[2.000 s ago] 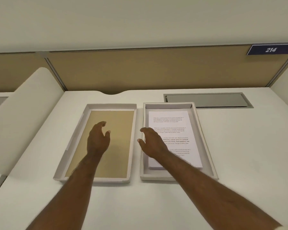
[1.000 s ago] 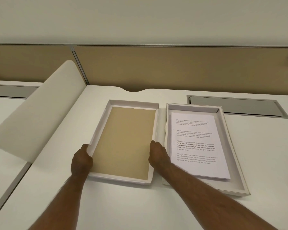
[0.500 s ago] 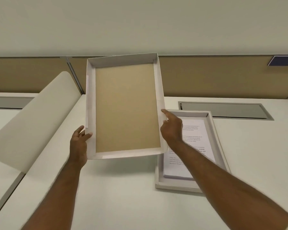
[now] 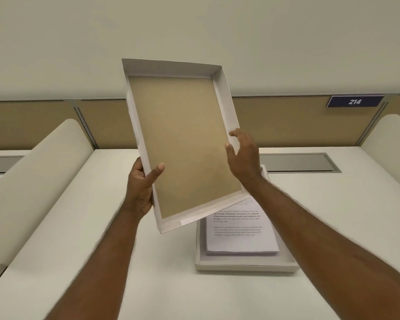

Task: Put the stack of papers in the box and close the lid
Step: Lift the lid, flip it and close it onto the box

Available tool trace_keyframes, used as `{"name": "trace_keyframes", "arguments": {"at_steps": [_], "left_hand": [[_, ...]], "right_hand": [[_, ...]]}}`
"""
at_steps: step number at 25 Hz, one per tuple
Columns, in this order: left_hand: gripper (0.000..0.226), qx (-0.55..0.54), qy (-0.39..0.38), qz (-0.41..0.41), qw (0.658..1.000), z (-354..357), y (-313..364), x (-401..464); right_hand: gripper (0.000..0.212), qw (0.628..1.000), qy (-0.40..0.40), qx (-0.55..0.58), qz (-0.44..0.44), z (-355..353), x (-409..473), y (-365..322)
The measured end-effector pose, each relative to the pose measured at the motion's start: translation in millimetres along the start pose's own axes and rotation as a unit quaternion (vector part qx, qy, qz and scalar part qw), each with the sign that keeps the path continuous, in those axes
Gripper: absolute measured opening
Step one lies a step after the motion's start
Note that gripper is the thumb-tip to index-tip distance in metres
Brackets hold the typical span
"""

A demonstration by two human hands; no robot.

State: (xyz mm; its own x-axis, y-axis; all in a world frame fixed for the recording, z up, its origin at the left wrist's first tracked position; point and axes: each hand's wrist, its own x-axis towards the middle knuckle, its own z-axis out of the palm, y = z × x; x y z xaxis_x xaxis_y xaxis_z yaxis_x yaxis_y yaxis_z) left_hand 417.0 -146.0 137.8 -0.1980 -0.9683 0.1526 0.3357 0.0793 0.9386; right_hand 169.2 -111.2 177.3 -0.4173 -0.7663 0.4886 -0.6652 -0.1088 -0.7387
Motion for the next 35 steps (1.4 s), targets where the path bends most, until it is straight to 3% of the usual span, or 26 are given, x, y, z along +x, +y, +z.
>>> {"name": "trace_keyframes", "arguments": {"at_steps": [5,8,9,11,13,15,16,18,20,22,23,25,27,30,33,35], "left_hand": [[0.049,0.165,0.100,0.083,0.978,70.4,-19.5,-12.7],[0.050,0.232,0.133,0.124,0.956,104.8,-30.5,-19.5],[0.044,0.260,0.111,0.134,0.950,111.5,-35.3,-19.9],[0.036,0.312,-0.027,0.171,0.934,121.1,-44.4,-20.3],[0.039,0.272,-0.096,0.208,0.935,130.1,-47.9,-25.2],[0.080,0.357,-0.166,0.269,0.879,124.2,-48.0,-30.1],[0.098,0.346,-0.185,0.249,0.885,120.7,-55.9,-25.3],[0.100,0.314,-0.149,0.227,0.910,109.4,-59.1,-18.4],[0.094,0.269,-0.041,0.155,0.950,88.9,-62.9,-4.7],[0.097,0.292,0.061,0.071,0.952,71.8,-61.0,13.1],[0.098,0.306,0.076,0.037,0.948,64.7,-59.7,23.0],[0.091,0.266,0.025,-0.027,0.963,51.1,-55.7,40.7],[0.075,0.173,-0.081,-0.115,0.975,42.5,-58.6,46.9],[0.052,0.192,-0.091,-0.171,0.962,38.9,-78.1,41.6],[0.055,0.282,-0.027,-0.157,0.946,40.2,-105.8,32.4],[0.058,0.331,-0.006,-0.166,0.929,42.0,-121.1,24.3]], "right_hand": [[0.048,0.991,-0.117,0.057,-0.024,-1.2,-10.7,-59.9],[0.059,0.991,-0.120,0.059,-0.027,0.7,-17.5,-81.9],[0.060,0.995,-0.087,0.048,-0.030,1.8,-21.0,-86.0],[0.058,0.999,0.008,0.037,-0.017,1.4,-26.4,-89.8],[0.052,0.995,0.084,0.054,0.015,-7.2,-24.7,-86.4],[0.043,0.991,0.121,0.058,0.023,-23.9,-16.5,-73.8],[0.041,0.990,0.126,0.059,0.013,-34.7,-11.8,-65.0],[0.038,0.990,0.107,0.096,0.004,-57.1,-4.7,-45.5],[0.038,0.976,0.062,0.205,0.028,-76.6,-0.9,-26.8],[0.040,0.942,0.017,0.332,0.047,-91.0,1.9,-8.0],[0.039,0.921,-0.001,0.387,0.056,-96.0,3.3,0.9],[0.035,0.881,-0.034,0.464,0.086,-102.1,5.8,17.7],[0.032,0.861,-0.051,0.487,0.136,-103.3,9.4,37.2],[0.019,0.894,-0.040,0.376,0.242,-98.3,16.8,73.6],[0.031,0.944,-0.109,0.126,0.285,-84.8,16.8,119.8],[0.037,0.941,-0.152,0.080,0.292,-72.3,7.4,144.6]]}}
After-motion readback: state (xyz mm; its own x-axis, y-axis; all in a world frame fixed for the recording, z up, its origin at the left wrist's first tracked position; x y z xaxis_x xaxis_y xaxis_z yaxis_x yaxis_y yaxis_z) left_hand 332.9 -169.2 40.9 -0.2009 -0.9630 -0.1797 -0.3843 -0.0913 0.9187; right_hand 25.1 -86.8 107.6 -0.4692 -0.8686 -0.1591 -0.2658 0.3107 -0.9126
